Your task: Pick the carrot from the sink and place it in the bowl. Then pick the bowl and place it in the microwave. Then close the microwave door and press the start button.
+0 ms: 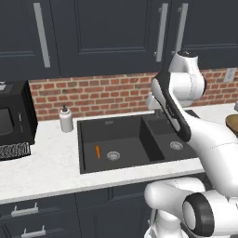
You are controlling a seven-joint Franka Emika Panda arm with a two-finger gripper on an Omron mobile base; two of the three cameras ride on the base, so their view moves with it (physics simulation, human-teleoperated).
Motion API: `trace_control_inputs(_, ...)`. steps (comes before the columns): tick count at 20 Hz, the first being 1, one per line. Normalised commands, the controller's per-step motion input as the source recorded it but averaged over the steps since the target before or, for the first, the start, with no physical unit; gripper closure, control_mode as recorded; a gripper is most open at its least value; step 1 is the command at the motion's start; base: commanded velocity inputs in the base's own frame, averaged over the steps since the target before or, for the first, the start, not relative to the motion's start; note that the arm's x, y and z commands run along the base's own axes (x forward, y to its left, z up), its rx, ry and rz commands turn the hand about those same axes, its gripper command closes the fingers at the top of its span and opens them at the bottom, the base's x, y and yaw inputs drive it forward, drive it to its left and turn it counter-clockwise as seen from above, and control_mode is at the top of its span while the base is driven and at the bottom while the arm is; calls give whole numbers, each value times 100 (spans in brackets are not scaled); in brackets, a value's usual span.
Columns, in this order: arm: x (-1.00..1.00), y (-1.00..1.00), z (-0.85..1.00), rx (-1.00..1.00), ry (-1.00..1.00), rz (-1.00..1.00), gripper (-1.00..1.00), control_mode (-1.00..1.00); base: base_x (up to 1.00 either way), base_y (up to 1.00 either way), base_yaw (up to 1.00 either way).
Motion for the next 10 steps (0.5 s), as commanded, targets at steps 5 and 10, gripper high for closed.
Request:
trace_control_inputs(5, -33, 3, 0, 2, 0, 0, -100, -100, 0, 0, 0)
trace_control_inputs(10, -52, 49, -8, 13, 0, 0, -100, -100, 0, 0, 0)
